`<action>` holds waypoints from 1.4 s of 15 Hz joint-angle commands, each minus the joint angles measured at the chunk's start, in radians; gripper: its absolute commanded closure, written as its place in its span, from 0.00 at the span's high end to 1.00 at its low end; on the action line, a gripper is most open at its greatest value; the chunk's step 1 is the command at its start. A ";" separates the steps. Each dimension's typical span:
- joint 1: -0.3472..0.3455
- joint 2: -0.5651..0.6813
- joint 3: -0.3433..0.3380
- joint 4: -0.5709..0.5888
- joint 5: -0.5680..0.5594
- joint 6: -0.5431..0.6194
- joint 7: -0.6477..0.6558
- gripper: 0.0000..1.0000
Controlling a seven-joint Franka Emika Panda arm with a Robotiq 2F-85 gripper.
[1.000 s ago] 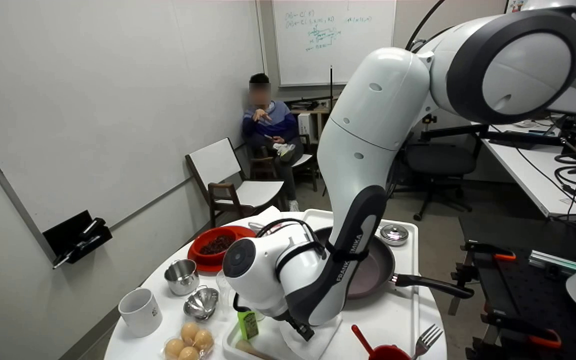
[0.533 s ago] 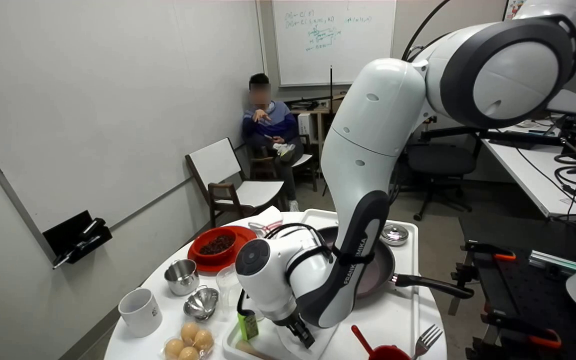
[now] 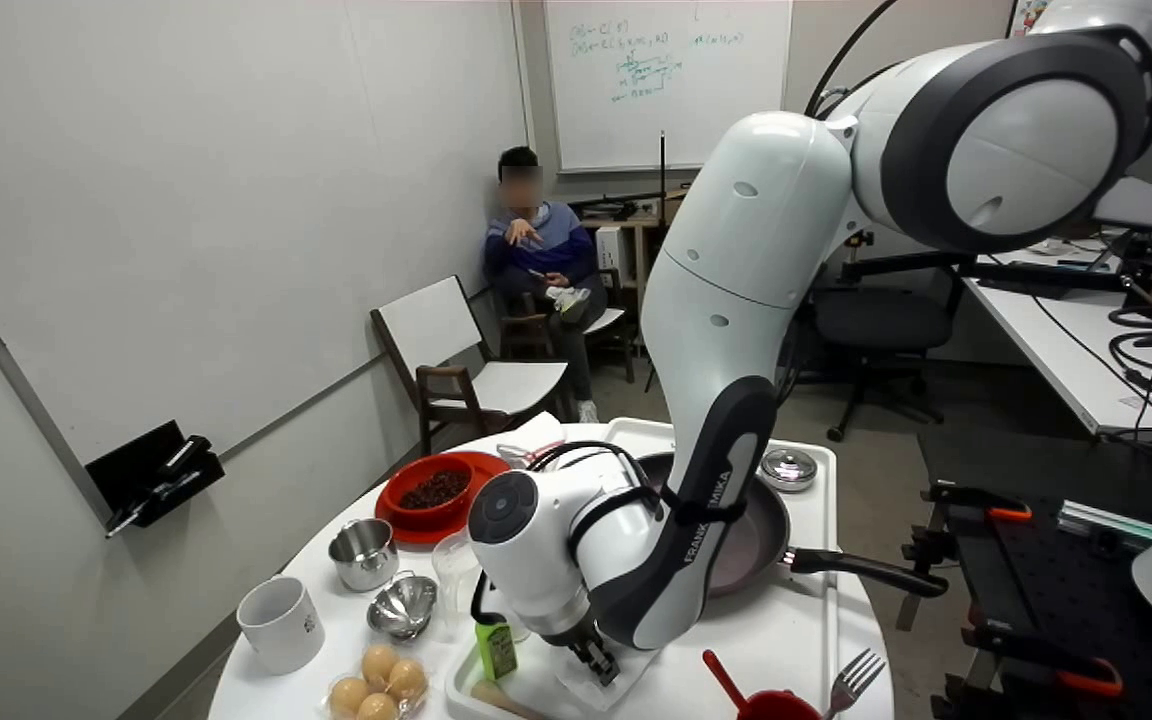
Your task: Wipe the black pan with the white cloth
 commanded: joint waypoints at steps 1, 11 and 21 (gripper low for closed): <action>0.005 0.005 -0.004 -0.010 0.017 0.007 -0.008 0.05; 0.016 -0.058 -0.012 -0.073 0.013 0.017 0.023 0.05; 0.021 -0.209 -0.046 -0.213 0.007 0.087 0.117 0.05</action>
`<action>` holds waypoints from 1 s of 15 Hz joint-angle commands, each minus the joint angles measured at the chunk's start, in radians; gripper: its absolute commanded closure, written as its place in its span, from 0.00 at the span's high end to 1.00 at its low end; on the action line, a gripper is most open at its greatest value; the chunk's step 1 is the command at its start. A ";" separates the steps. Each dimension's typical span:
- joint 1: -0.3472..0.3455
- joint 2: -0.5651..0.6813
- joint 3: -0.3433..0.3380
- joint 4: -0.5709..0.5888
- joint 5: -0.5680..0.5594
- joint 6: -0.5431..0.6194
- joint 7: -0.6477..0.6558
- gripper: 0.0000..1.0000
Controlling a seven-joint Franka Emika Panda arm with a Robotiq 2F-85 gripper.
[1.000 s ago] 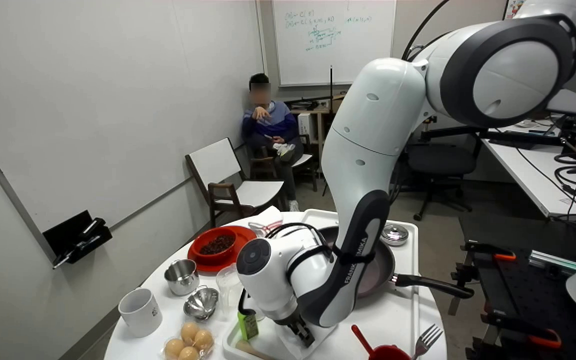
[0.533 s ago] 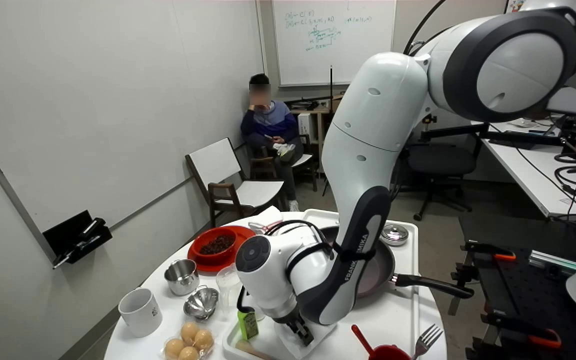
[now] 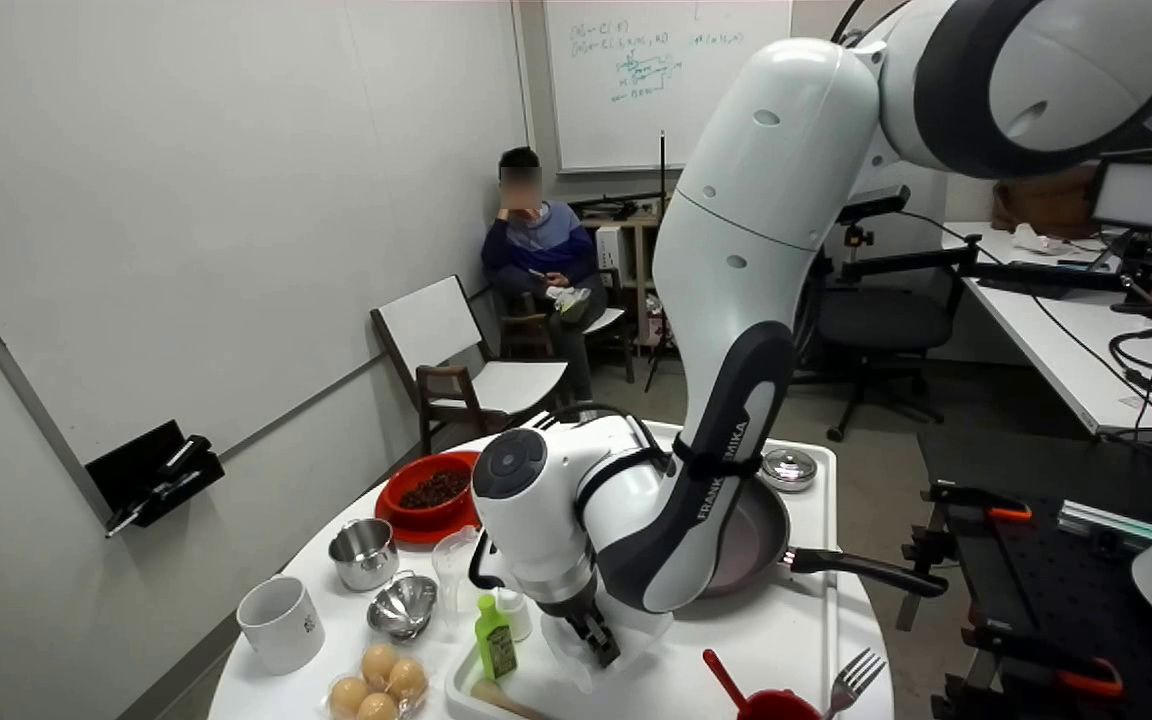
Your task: Wipe the black pan with the white cloth
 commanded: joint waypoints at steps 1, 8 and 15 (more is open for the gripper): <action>0.024 -0.094 -0.049 -0.100 0.004 0.061 0.095 0.05; 0.063 -0.169 -0.183 -0.170 0.001 0.096 0.306 0.05; 0.051 -0.170 -0.253 -0.219 0.044 0.088 0.464 0.05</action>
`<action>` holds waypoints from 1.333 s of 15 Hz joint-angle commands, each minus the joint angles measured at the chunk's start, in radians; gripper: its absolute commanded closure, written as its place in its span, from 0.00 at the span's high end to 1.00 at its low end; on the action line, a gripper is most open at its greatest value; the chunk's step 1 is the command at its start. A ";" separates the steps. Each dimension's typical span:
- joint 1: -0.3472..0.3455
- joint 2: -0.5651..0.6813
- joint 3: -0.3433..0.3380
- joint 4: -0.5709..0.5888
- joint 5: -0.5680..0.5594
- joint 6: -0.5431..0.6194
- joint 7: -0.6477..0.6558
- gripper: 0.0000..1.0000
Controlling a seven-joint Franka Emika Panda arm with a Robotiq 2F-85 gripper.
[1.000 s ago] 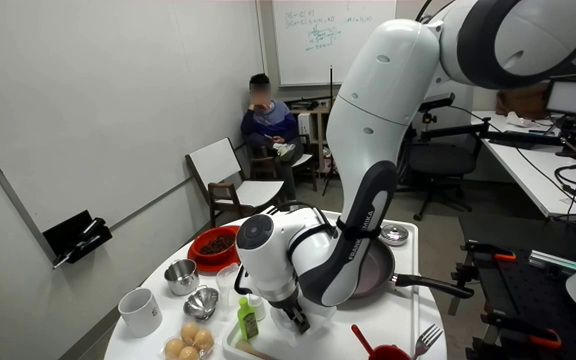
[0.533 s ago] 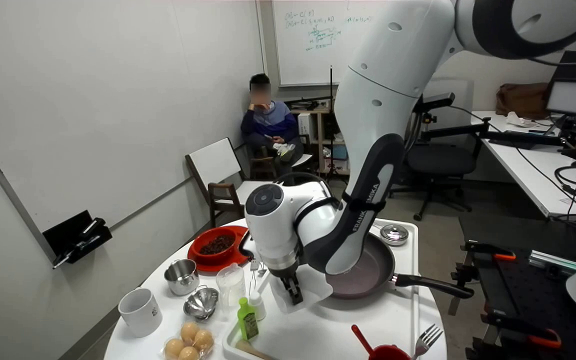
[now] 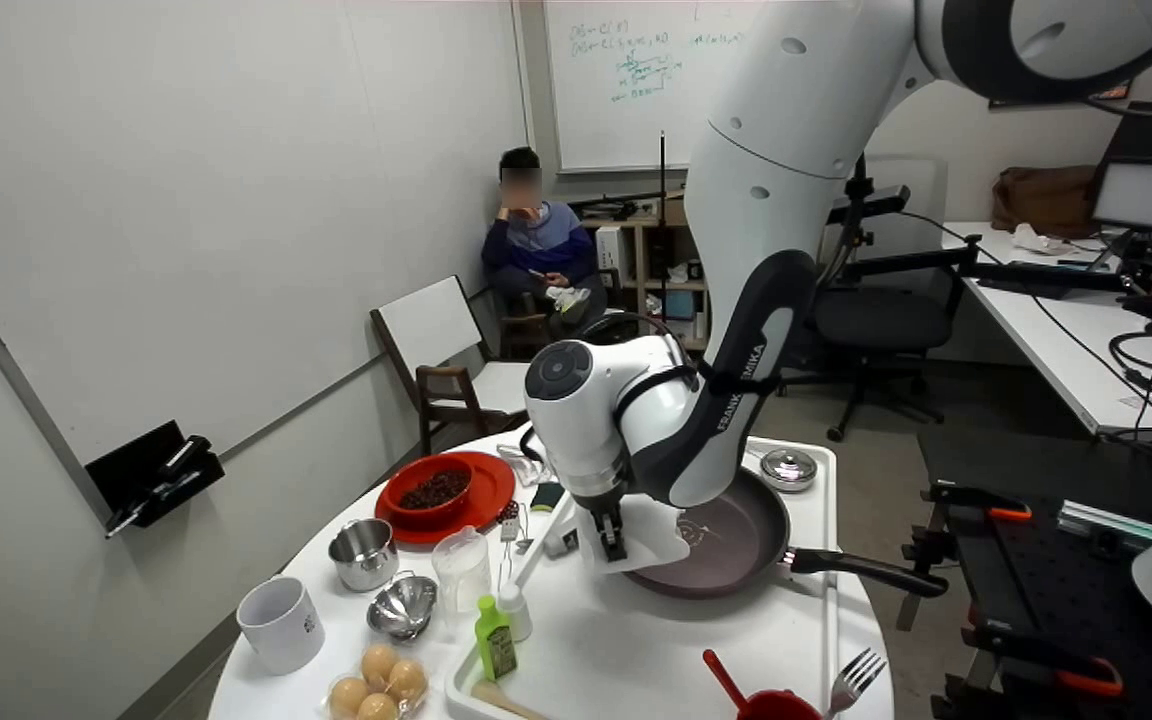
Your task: Wipe the black pan with the white cloth
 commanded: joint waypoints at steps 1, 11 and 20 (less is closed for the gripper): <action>0.012 -0.028 -0.037 -0.057 0.043 0.004 0.084 0.05; 0.028 0.012 -0.127 -0.078 0.092 -0.024 0.231 0.05; 0.037 0.124 -0.135 0.018 0.109 -0.039 0.281 0.04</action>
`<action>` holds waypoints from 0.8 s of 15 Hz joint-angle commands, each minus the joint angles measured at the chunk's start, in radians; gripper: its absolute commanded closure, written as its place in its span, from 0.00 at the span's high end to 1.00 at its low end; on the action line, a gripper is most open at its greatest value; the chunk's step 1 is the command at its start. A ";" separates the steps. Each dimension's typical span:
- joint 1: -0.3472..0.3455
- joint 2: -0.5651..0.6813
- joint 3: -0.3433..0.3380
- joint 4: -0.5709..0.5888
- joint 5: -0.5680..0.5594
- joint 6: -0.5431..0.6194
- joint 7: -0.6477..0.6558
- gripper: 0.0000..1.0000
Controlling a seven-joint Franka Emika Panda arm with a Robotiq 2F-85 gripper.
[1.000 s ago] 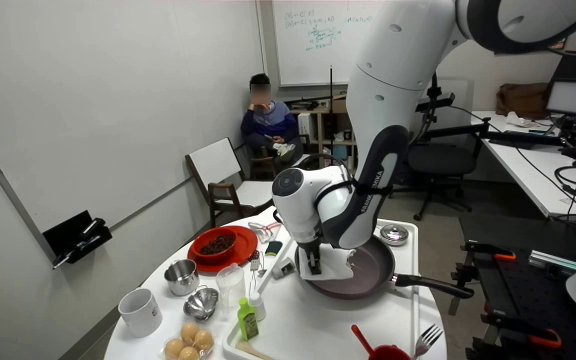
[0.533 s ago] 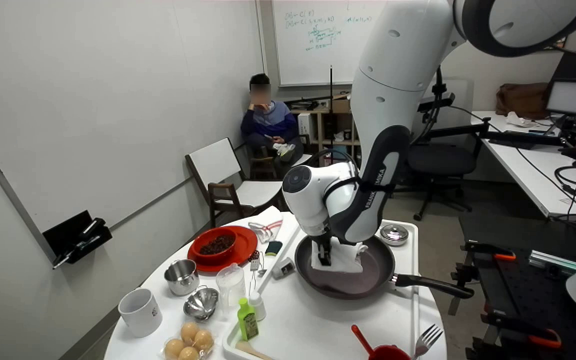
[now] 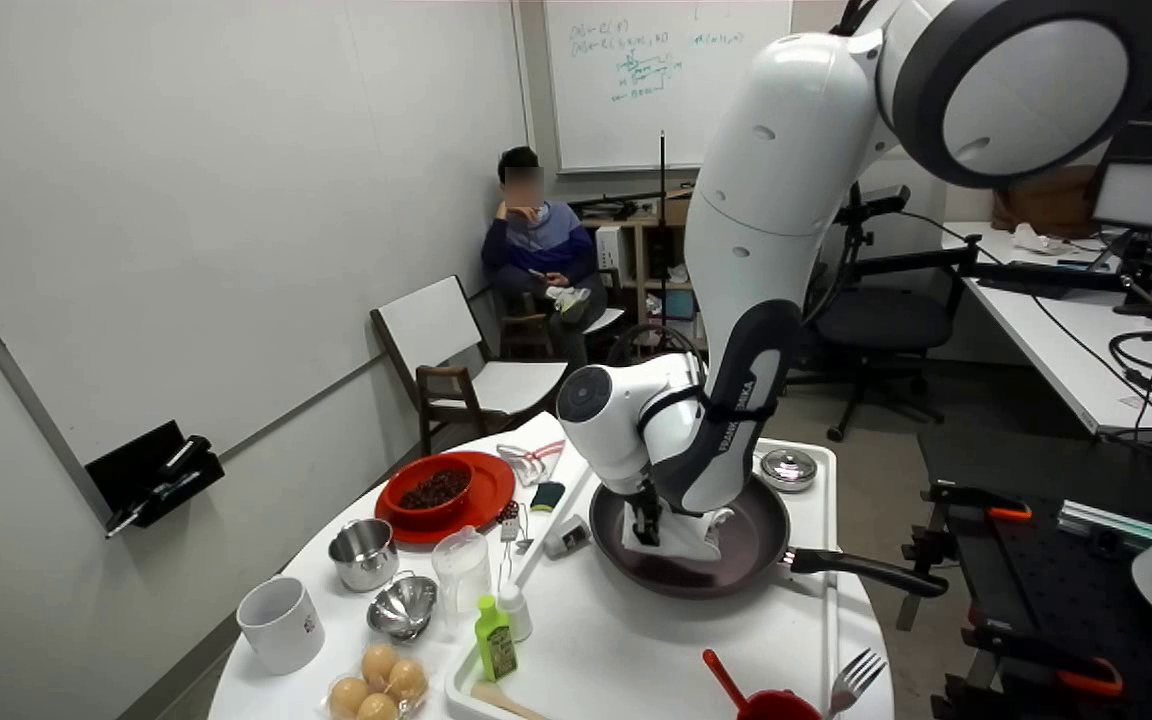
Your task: Wipe the black pan with the white cloth
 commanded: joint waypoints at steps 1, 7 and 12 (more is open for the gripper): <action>0.012 0.020 -0.011 0.019 0.029 -0.007 -0.012 0.04; 0.013 0.050 -0.015 0.056 0.033 -0.011 -0.001 0.04; -0.003 0.102 -0.026 0.111 0.055 -0.027 0.015 0.04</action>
